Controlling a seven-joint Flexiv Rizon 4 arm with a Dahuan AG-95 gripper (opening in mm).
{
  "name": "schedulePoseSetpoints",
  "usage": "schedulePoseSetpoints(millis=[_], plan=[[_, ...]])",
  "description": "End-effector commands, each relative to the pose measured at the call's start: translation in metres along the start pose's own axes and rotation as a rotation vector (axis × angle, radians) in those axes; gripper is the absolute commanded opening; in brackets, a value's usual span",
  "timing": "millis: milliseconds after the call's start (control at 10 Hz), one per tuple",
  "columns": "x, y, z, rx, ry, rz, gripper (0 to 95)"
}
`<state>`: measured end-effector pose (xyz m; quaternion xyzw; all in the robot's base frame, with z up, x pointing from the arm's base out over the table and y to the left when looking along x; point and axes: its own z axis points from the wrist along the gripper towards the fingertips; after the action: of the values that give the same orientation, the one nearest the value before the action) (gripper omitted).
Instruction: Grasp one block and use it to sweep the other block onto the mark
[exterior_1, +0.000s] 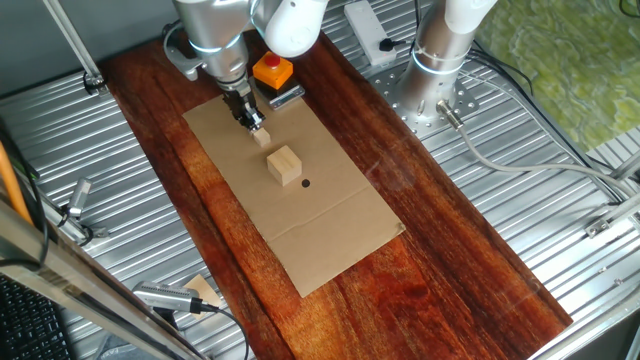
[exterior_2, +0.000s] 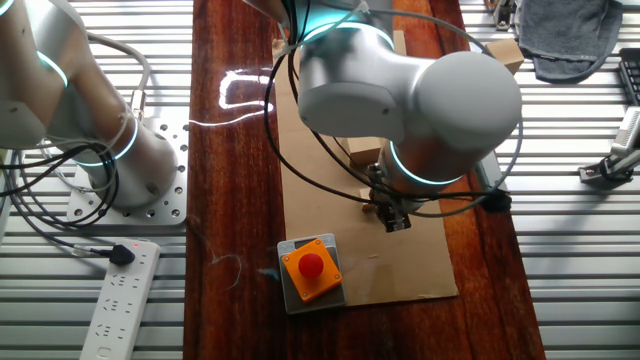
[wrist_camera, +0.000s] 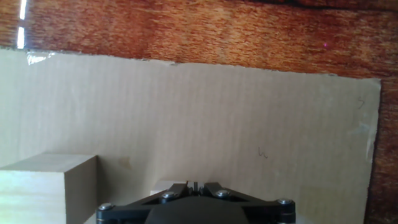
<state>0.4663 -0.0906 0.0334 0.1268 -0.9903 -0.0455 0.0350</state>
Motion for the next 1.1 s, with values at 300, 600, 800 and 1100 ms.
schedulePoseSetpoints(millis=[300,600,800,1100], plan=[[-0.0002,0.0004,-0.0001,-0.005,-0.010,-0.015,0.0],[-0.0002,0.0004,-0.0001,-0.014,-0.022,0.011,0.0],[-0.0002,0.0004,-0.0001,-0.026,-0.023,0.024,0.0],[-0.0002,0.0004,-0.0001,-0.029,-0.024,0.023,0.0]])
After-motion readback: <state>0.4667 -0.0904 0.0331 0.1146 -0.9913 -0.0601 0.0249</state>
